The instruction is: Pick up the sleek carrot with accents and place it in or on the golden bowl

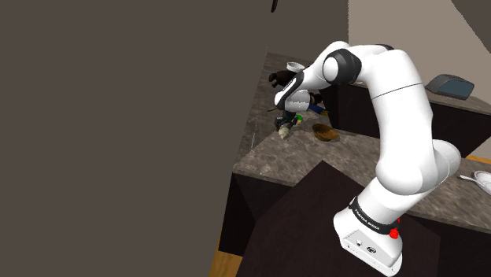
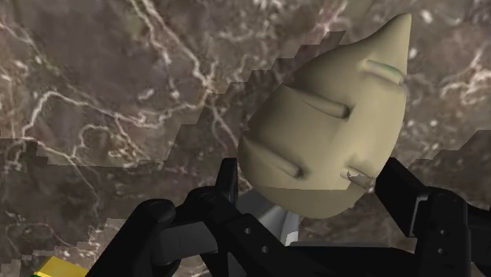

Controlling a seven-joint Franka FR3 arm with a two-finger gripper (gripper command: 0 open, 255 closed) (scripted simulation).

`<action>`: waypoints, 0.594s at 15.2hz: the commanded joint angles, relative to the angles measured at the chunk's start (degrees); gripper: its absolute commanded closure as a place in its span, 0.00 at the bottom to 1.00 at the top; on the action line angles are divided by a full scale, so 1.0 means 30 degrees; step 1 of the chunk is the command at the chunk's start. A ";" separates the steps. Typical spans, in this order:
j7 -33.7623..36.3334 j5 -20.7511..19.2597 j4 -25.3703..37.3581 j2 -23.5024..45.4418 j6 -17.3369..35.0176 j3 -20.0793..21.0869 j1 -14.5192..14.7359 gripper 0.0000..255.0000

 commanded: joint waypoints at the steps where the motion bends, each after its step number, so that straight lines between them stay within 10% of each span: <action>1: 0.0021 -0.0045 -0.0111 -0.0222 -0.0122 -0.0068 0.0053 1.00; 9: 0.0241 -0.0464 -0.0806 -0.1950 -0.1192 -0.0634 0.0495 1.00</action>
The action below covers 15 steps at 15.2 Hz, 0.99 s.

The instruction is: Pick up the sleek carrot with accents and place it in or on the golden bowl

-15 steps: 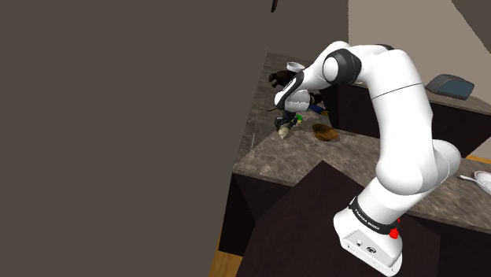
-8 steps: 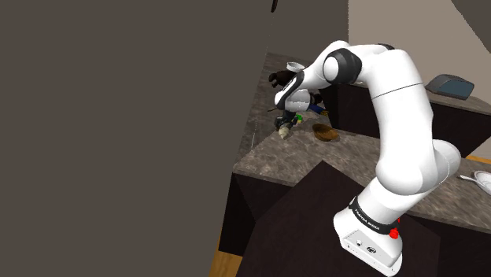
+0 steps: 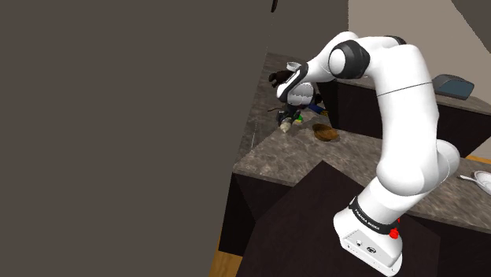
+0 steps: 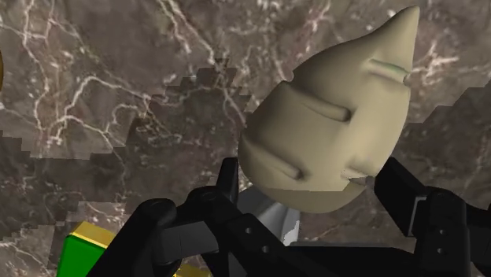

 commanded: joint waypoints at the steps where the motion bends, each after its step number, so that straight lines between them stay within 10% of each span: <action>1: 0.0034 -0.0110 -0.0121 -0.0397 -0.0284 -0.0137 0.0078 1.00; 15: 0.0060 -0.0880 -0.0711 -0.2866 -0.2158 -0.1023 0.0378 1.00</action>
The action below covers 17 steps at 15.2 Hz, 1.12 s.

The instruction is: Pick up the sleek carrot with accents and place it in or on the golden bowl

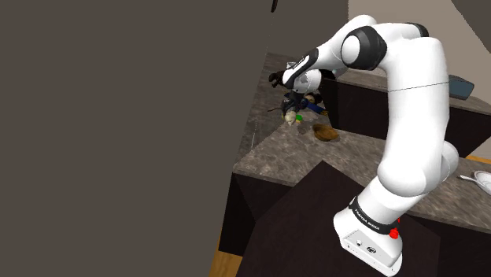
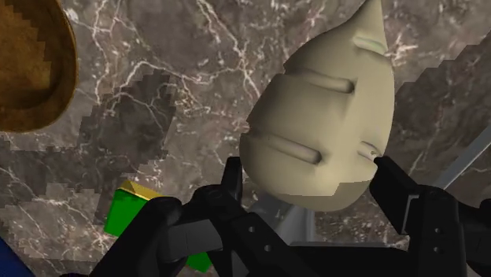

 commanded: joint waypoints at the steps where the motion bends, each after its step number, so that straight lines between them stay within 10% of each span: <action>1: -0.0632 0.0065 -0.0132 -0.0146 -0.0003 -0.0059 -0.0508 1.00; 17: -0.7382 0.1191 0.1636 0.0701 -0.0940 -0.0194 -0.6668 1.00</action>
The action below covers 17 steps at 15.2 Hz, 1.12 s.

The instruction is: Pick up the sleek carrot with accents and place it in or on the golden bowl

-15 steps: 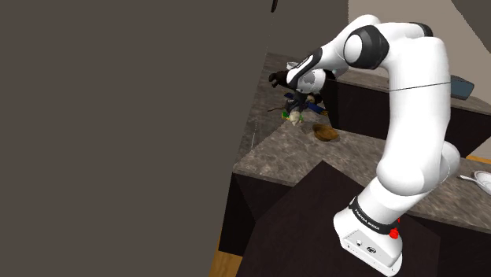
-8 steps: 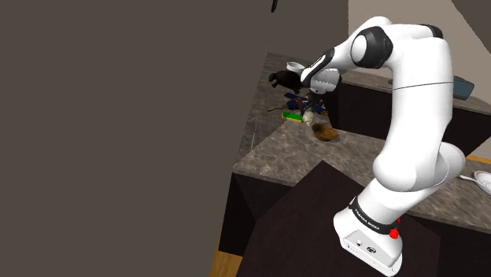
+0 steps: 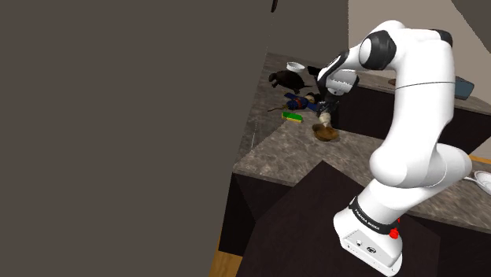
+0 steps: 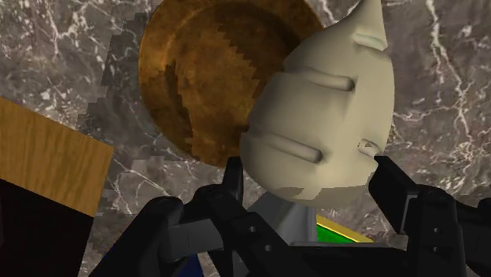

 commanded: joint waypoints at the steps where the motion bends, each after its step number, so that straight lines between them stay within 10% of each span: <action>1: -0.0893 0.0223 0.0788 0.0557 -0.0250 0.0073 -0.0932 1.00; 17: -0.2188 0.1241 0.2059 0.3542 0.1459 0.0999 -0.2425 1.00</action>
